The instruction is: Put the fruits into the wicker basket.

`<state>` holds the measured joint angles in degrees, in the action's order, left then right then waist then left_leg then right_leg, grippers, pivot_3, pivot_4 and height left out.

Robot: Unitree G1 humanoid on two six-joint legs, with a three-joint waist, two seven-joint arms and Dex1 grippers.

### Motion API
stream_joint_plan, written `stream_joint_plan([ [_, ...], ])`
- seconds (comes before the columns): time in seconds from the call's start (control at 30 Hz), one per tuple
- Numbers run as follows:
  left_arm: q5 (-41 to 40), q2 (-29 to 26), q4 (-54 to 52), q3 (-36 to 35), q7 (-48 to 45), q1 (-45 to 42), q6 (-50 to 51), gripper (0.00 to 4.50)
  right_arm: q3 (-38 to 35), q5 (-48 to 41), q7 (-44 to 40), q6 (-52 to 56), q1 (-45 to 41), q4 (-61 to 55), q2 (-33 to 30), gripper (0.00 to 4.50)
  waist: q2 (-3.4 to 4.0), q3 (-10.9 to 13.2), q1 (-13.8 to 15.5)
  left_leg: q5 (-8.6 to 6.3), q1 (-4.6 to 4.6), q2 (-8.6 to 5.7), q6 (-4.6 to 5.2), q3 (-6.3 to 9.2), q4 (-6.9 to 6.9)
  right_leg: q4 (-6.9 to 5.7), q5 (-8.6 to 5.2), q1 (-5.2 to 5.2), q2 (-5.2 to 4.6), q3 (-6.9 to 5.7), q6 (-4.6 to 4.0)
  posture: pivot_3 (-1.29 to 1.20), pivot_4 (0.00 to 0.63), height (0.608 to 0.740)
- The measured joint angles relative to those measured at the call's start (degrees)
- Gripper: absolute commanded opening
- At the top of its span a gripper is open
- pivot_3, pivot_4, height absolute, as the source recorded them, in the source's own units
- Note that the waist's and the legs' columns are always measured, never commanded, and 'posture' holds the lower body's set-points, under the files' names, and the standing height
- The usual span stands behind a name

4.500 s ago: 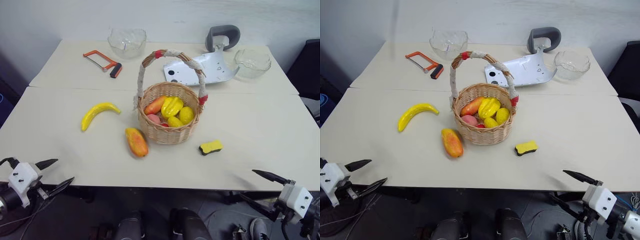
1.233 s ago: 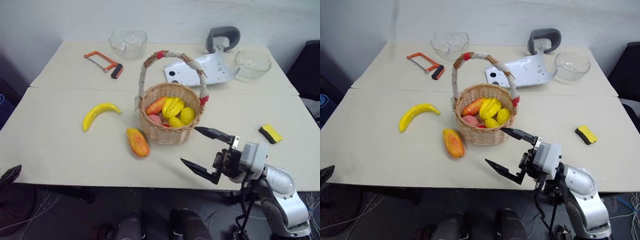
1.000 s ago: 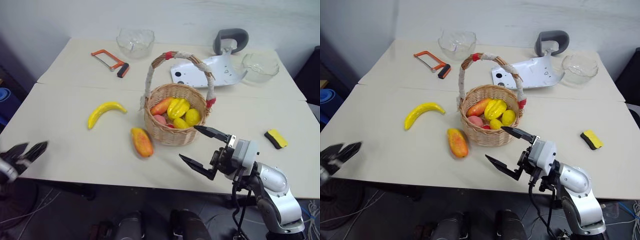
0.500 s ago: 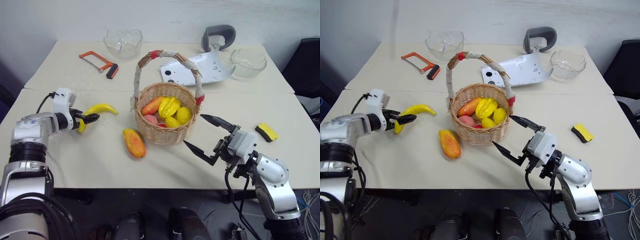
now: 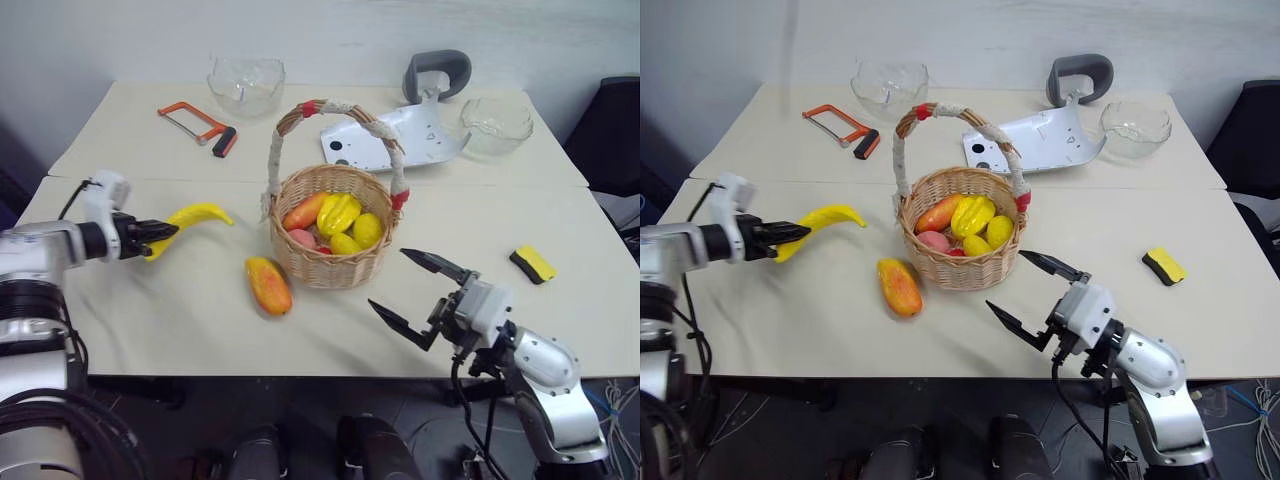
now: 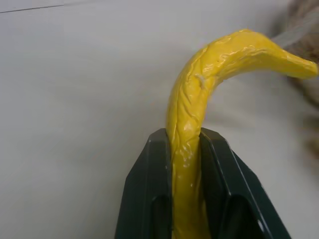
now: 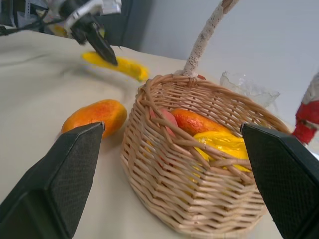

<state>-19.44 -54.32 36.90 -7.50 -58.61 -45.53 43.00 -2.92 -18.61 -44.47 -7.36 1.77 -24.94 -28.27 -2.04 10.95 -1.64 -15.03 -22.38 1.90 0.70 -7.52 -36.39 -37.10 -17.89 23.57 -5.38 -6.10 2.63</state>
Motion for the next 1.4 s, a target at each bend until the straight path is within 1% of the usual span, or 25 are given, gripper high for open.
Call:
stream_joint_plan([
  [0.1,-7.5,-7.5,-15.9,-3.6,-9.5,8.6,6.5,0.44,-3.1,-1.2,1.7,0.7,0.8,-1.3,-0.4,4.50,-0.03,0.0,-0.1,-0.02,0.03,0.01,-0.04,0.06,0.01,0.01,-0.02,-0.04,-0.03,0.04,-0.02,0.00,0.150,0.740],
  [0.17,-14.3,-11.6,-27.4,-6.2,-16.9,14.4,11.2,0.44,-4.9,-1.7,2.7,1.4,1.1,-1.6,-0.5,4.50,0.03,0.1,0.0,-0.10,0.04,0.01,-0.18,0.09,0.02,0.06,-0.03,-0.07,-0.06,0.04,-0.05,0.00,0.150,0.740],
  [0.2,-16.7,-12.2,-30.8,-6.8,-18.4,15.1,13.1,0.44,-5.3,-1.8,2.8,1.4,1.2,-1.6,-0.6,4.50,0.05,0.1,0.2,-0.11,0.02,-0.01,-0.25,0.17,0.01,0.09,-0.04,-0.11,-0.06,0.01,-0.05,0.00,0.150,0.740],
  [0.23,-19.1,-11.5,-36.1,-7.0,-17.6,14.4,16.0,0.44,-5.7,-1.9,2.8,1.5,1.5,-1.6,-0.9,4.50,0.13,0.1,0.8,-0.08,0.02,-0.11,-0.28,0.39,-0.01,0.13,-0.04,-0.21,-0.07,0.03,-0.05,0.00,0.150,0.740],
  [0.27,-20.3,-9.9,-40.4,-6.3,-15.3,12.8,18.0,0.44,-6.0,-1.9,2.6,1.5,1.7,-1.6,-1.4,4.50,0.20,0.1,1.4,-0.06,0.02,-0.16,-0.26,0.44,-0.01,0.14,-0.04,-0.25,-0.07,0.09,-0.04,0.00,0.150,0.740],
  [0.3,-20.6,-6.7,-43.0,-5.4,-11.7,10.6,19.7,0.44,-6.2,-2.0,2.3,1.5,1.8,-1.6,-1.8,4.50,0.30,0.1,1.9,-0.03,0.02,-0.19,-0.15,0.53,-0.02,0.15,-0.04,-0.33,-0.07,0.11,-0.03,0.00,0.150,0.740],
  [0.37,-20.9,4.0,-46.2,-4.3,-1.2,5.0,23.2,0.44,-6.2,-2.3,1.7,1.6,2.1,-1.6,-2.3,4.50,0.40,0.1,2.9,-0.03,0.04,-0.20,0.12,0.59,-0.07,0.16,0.01,-0.49,-0.03,0.17,0.07,0.00,0.150,0.740],
  [0.43,-20.5,17.0,-46.7,-4.3,11.0,0.5,25.7,0.44,-6.2,-3.0,1.3,2.3,2.1,-1.7,-2.6,4.50,0.29,0.1,3.1,0.17,-0.03,-0.20,0.41,0.64,-0.17,0.14,0.05,-0.54,0.00,0.15,0.15,0.00,0.150,0.740],
  [0.5,-18.7,26.1,-46.7,-3.9,20.4,-1.9,25.6,0.44,-6.1,-3.1,1.3,2.8,1.8,-1.8,-2.7,4.50,0.25,0.1,3.0,0.22,-0.08,-0.22,0.26,0.63,-0.24,0.15,0.05,-0.54,0.00,0.15,0.25,0.00,0.150,0.740],
  [0.53,-17.5,29.3,-46.6,-3.2,24.7,-2.7,25.1,0.44,-6.2,-3.3,1.3,3.0,1.9,-1.9,-2.8,4.50,0.24,0.1,2.5,0.16,-0.06,-0.21,0.23,0.53,-0.25,0.16,0.03,-0.53,0.03,0.20,0.31,0.00,0.150,0.740],
  [0.6,-15.9,33.1,-46.1,-2.4,29.5,-3.2,24.0,0.44,-6.3,-3.3,1.4,3.7,2.1,-1.9,-2.8,4.50,0.25,0.1,1.5,0.15,0.00,-0.19,0.18,0.49,-0.20,0.15,0.00,-0.53,0.07,0.18,0.34,0.00,0.150,0.740],
  [0.7,-13.7,36.5,-44.8,0.5,33.1,-3.2,22.2,0.44,-6.4,-3.3,1.8,4.7,2.2,-2.3,-2.9,4.50,0.24,0.1,1.6,0.23,0.02,-0.16,0.05,0.55,-0.15,0.13,-0.02,-0.52,0.12,0.15,0.31,0.00,0.150,0.740],
  [0.77,-12.2,37.6,-44.2,2.2,34.9,-3.2,20.9,1.16,-6.3,-3.3,2.4,5.5,2.2,-3.3,-2.9,4.50,0.24,0.2,1.6,0.25,0.02,-0.17,0.05,0.56,-0.15,0.12,-0.02,-0.52,0.11,0.16,0.31,0.00,0.150,0.740],
  [0.8,-11.5,37.6,-43.7,2.6,35.4,-3.1,20.1,1.41,-6.3,-3.3,2.8,6.0,2.2,-4.2,-2.9,4.50,0.24,0.2,1.6,0.25,0.03,-0.18,0.05,0.56,-0.15,0.11,-0.02,-0.52,0.11,0.18,0.31,0.00,0.150,0.740],
  [0.83,-10.8,37.4,-43.4,3.0,35.5,-3.1,19.2,1.62,-6.3,-3.3,3.1,6.4,2.2,-4.8,-2.9,4.50,0.24,0.2,1.5,0.26,0.05,-0.17,0.03,0.56,-0.15,0.10,-0.01,-0.53,0.11,0.18,0.30,0.00,0.150,0.740],
  [0.9,-10.1,36.7,-43.3,3.2,35.1,-3.1,17.3,2.26,-6.3,-3.3,3.8,7.4,2.3,-5.6,-2.9,4.50,0.24,0.2,1.6,0.27,0.05,-0.17,0.02,0.57,-0.15,0.08,-0.01,-0.53,0.11,0.18,0.30,0.00,0.150,0.740],
  [0.97,-9.5,34.9,-43.3,3.3,34.2,-3.0,15.2,2.72,-6.3,-3.3,4.2,8.0,2.4,-6.3,-2.9,4.50,0.24,0.1,1.6,0.26,0.06,-0.16,0.00,0.58,-0.12,0.09,-0.02,-0.53,0.11,0.17,0.29,0.00,0.150,0.740],
  [1.0,-9.5,33.9,-43.3,3.3,33.3,-2.8,14.1,3.04,-6.3,-3.3,4.3,8.4,2.4,-6.6,-2.9,4.50,0.24,0.1,1.6,0.26,0.06,-0.16,0.00,0.58,-0.10,0.10,-0.02,-0.53,0.11,0.17,0.29,0.00,0.150,0.740],
  [1.07,-9.5,30.9,-43.4,3.1,30.0,-1.3,11.2,3.08,-6.3,-3.3,4.5,9.1,2.4,-6.7,-2.9,4.50,0.25,0.1,1.6,0.27,0.07,-0.16,-0.02,0.57,-0.06,0.12,-0.03,-0.53,0.11,0.17,0.28,0.00,0.150,0.740],
  [1.1,-10.3,28.8,-43.6,2.6,26.4,0.3,9.3,3.08,-6.3,-3.3,4.5,9.3,2.4,-6.8,-3.0,4.50,0.25,0.1,1.5,0.27,0.07,-0.16,-0.03,0.56,-0.04,0.13,-0.03,-0.53,0.11,0.17,0.27,0.00,0.150,0.740],
  [1.17,-12.7,23.4,-44.5,1.1,18.1,4.4,6.0,3.08,-6.3,-3.5,4.2,9.6,2.2,-7.0,-3.1,4.50,0.25,0.2,1.2,0.28,0.07,-0.13,-0.08,0.54,0.00,0.12,-0.07,-0.48,0.11,0.16,0.21,0.00,0.150,0.740],
  [1.27,-13.6,10.2,-44.8,-1.1,2.8,11.7,-0.6,3.08,-6.2,-4.2,2.6,9.7,1.6,-7.0,-4.1,4.50,0.28,0.2,0.9,0.30,0.09,-0.12,-0.14,0.54,0.10,0.11,-0.13,-0.42,0.11,0.15,0.11,0.00,0.150,0.740],
  [1.3,-13.7,6.7,-44.0,-2.2,-1.0,13.6,-2.4,3.45,-6.2,-4.7,1.9,9.8,1.4,-6.9,-4.5,4.50,0.28,0.2,0.9,0.30,0.09,-0.12,-0.15,0.56,0.11,0.13,-0.13,-0.42,0.11,0.14,0.09,0.00,0.150,0.740],
  [1.33,-13.6,3.4,-41.8,-3.7,-4.6,15.5,-4.1,3.65,-6.1,-5.2,1.0,9.8,1.3,-6.8,-4.8,4.50,0.29,0.2,1.0,0.30,0.10,-0.12,-0.14,0.57,0.12,0.13,-0.14,-0.42,0.10,0.13,0.08,0.00,0.150,0.740],
  [1.4,-12.9,-1.2,-36.8,-6.1,-9.0,19.0,-7.3,4.23,-5.9,-6.1,-0.6,9.9,1.0,-6.7,-5.2,4.50,0.31,0.2,1.3,0.25,0.10,-0.12,-0.06,0.59,0.14,0.15,-0.15,-0.40,0.06,0.13,0.06,0.00,0.150,0.740],
])
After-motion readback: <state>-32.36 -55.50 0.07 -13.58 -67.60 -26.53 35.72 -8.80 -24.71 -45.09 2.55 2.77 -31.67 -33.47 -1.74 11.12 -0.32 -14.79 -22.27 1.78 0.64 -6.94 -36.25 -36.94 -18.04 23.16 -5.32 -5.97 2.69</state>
